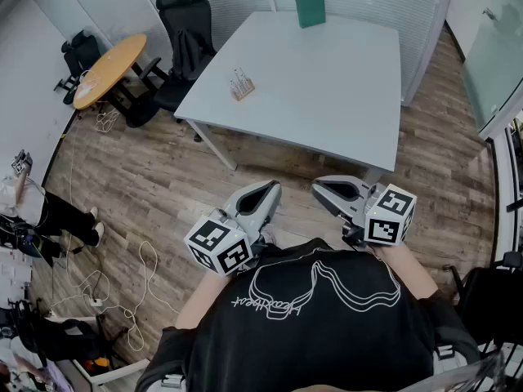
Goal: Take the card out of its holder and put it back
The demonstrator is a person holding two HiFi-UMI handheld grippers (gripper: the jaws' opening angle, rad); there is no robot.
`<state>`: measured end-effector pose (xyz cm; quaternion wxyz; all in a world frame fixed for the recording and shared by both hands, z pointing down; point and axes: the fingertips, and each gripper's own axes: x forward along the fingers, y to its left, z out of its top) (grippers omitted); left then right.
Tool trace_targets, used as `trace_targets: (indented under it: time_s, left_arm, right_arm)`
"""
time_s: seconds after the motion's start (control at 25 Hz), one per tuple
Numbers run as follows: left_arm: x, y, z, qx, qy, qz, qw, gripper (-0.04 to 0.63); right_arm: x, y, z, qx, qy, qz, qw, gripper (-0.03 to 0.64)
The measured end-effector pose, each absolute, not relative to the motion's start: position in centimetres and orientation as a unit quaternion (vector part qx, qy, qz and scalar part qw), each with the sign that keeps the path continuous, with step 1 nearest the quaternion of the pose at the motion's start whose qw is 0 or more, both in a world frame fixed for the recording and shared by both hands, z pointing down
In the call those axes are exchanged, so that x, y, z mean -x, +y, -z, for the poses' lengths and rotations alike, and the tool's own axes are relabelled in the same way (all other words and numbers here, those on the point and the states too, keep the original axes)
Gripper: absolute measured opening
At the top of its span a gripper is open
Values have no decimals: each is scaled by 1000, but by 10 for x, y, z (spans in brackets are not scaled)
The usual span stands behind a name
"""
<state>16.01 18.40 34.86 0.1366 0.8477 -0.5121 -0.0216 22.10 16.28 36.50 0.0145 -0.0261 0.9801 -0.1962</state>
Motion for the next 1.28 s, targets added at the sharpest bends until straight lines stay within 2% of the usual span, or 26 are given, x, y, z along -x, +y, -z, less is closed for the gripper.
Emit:
trace_targets:
  time_s: [0.64, 1.28]
  left_arm:
    - [-160, 194, -344, -837, -532, 25, 128, 14]
    - [-81, 140, -368, -832, -529, 46, 164, 14]
  right_arm:
    - [-218, 169, -358, 4, 981, 191, 24, 9]
    - [-148, 106, -378, 29, 975, 219, 6, 9]
